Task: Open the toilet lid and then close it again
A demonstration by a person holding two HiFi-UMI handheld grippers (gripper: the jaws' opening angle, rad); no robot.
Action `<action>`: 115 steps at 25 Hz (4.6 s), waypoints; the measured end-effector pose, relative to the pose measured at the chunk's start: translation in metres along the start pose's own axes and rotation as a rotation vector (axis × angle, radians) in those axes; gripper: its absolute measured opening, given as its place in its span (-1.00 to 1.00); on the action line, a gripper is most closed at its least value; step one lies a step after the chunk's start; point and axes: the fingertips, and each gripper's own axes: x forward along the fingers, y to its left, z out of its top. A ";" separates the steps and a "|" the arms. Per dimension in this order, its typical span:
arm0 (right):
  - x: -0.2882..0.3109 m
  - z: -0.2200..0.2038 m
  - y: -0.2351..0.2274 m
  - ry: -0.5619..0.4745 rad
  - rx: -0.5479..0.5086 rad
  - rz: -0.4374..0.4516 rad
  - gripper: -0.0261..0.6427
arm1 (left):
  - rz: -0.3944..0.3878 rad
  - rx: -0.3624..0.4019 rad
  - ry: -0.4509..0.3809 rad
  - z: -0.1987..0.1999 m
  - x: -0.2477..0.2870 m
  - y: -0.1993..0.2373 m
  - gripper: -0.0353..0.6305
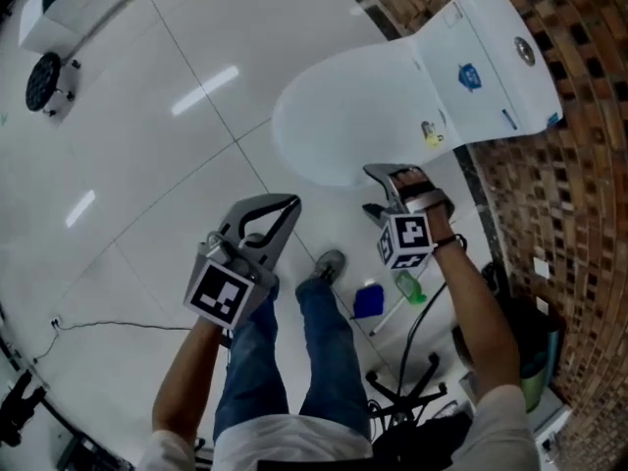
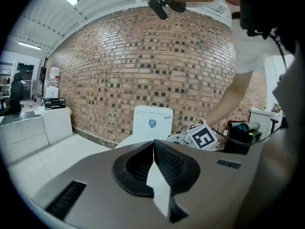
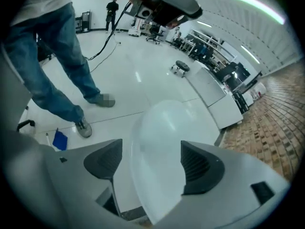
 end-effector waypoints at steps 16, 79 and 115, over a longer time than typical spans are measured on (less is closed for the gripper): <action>0.079 -0.002 0.002 0.056 -0.110 0.017 0.26 | -0.003 -0.109 0.015 -0.082 0.010 0.012 -0.91; -0.438 -0.050 -0.136 -0.630 1.139 -0.861 -0.93 | -0.136 0.039 -0.204 0.238 -0.041 -0.028 -0.91; -0.454 0.054 -0.028 -0.610 1.160 -0.754 -0.93 | -0.246 0.095 -0.193 0.283 -0.100 -0.124 -0.90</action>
